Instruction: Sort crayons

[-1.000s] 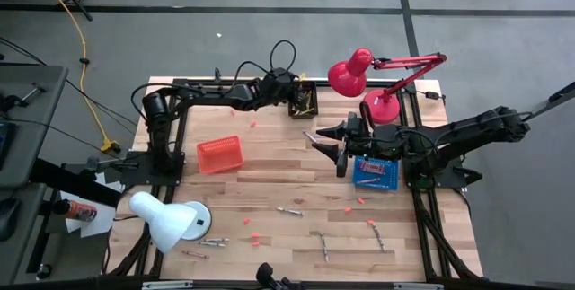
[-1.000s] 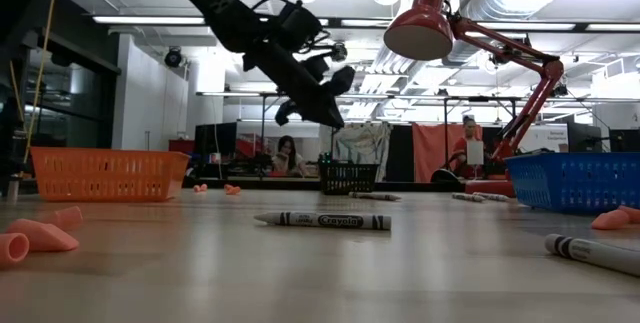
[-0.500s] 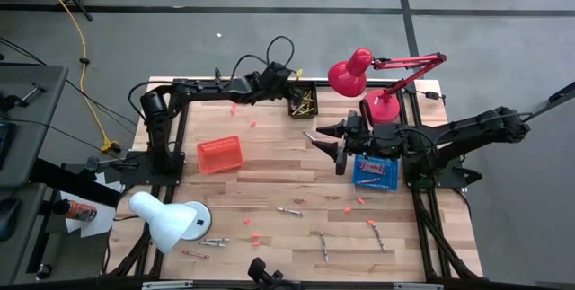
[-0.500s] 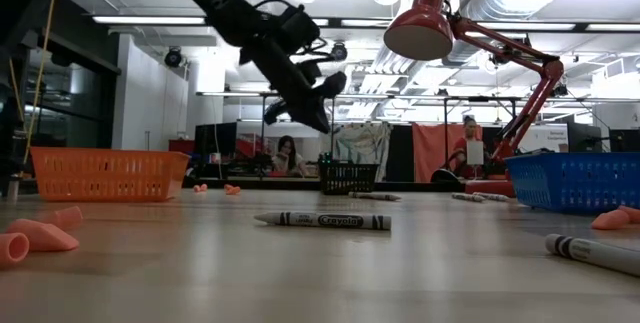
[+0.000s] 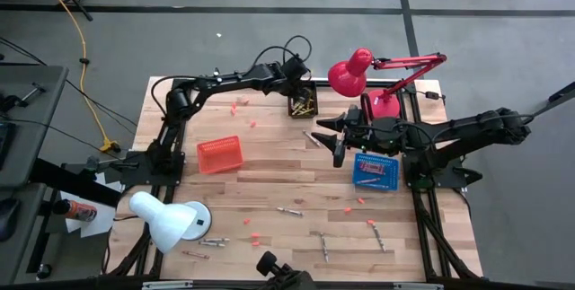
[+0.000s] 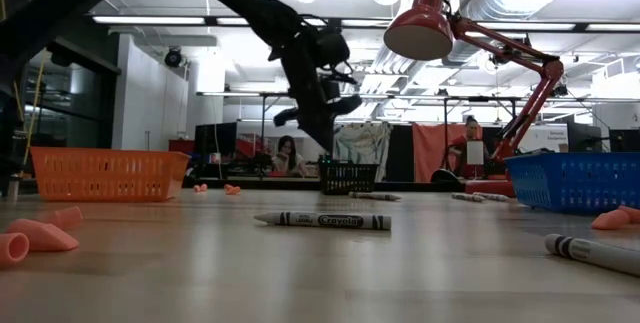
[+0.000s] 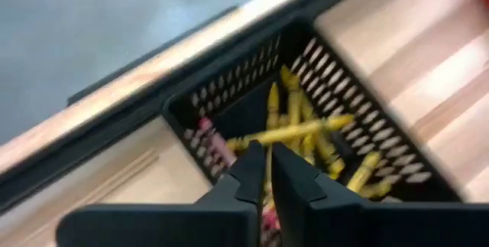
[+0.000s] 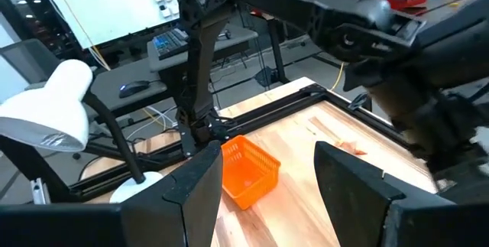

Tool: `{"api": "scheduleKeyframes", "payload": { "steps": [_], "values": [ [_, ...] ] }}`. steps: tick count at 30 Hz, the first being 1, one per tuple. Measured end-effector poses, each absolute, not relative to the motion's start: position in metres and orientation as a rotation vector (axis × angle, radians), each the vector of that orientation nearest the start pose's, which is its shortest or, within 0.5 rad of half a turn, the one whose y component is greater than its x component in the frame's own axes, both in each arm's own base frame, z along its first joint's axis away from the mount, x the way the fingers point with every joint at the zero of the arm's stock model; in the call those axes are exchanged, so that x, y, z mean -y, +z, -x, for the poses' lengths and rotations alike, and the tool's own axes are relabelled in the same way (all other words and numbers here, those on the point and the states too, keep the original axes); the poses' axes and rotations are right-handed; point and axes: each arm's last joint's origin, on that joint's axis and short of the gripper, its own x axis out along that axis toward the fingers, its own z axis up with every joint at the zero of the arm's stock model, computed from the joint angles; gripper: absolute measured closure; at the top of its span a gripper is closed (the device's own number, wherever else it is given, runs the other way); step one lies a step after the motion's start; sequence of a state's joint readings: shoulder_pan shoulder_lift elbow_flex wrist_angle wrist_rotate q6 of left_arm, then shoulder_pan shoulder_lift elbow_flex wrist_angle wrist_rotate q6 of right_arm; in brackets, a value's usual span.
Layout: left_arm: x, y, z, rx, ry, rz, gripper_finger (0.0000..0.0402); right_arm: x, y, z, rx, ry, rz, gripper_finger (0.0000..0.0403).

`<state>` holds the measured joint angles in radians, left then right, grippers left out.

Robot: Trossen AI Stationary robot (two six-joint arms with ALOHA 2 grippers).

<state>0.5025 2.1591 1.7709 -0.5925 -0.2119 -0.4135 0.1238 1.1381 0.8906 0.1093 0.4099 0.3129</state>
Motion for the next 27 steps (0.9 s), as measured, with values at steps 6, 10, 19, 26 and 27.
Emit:
{"api": "scheduleKeyframes", "payload": {
  "steps": [6,10,19,26,27],
  "values": [
    [-0.23,0.214,-0.413,-0.803,0.858,0.527,0.0358,-0.02,0.327,-0.254,-0.099,-0.305,-0.264,0.0203],
    [-0.23,0.211,-0.407,-0.851,0.891,0.574,0.0348,-0.02,0.327,-0.254,-0.103,-0.306,-0.263,0.0203],
    [-0.232,0.207,-0.405,-0.862,0.88,0.659,0.032,-0.02,0.327,-0.254,-0.102,-0.313,-0.262,0.0203],
    [-0.231,0.205,-0.405,-0.866,0.881,0.666,0.0282,-0.02,0.327,-0.254,-0.102,-0.314,-0.262,0.0203],
    [-0.231,0.203,-0.407,-0.867,0.88,0.667,0.0277,-0.02,0.327,-0.254,-0.102,-0.314,-0.262,0.0203]
  ]
}}
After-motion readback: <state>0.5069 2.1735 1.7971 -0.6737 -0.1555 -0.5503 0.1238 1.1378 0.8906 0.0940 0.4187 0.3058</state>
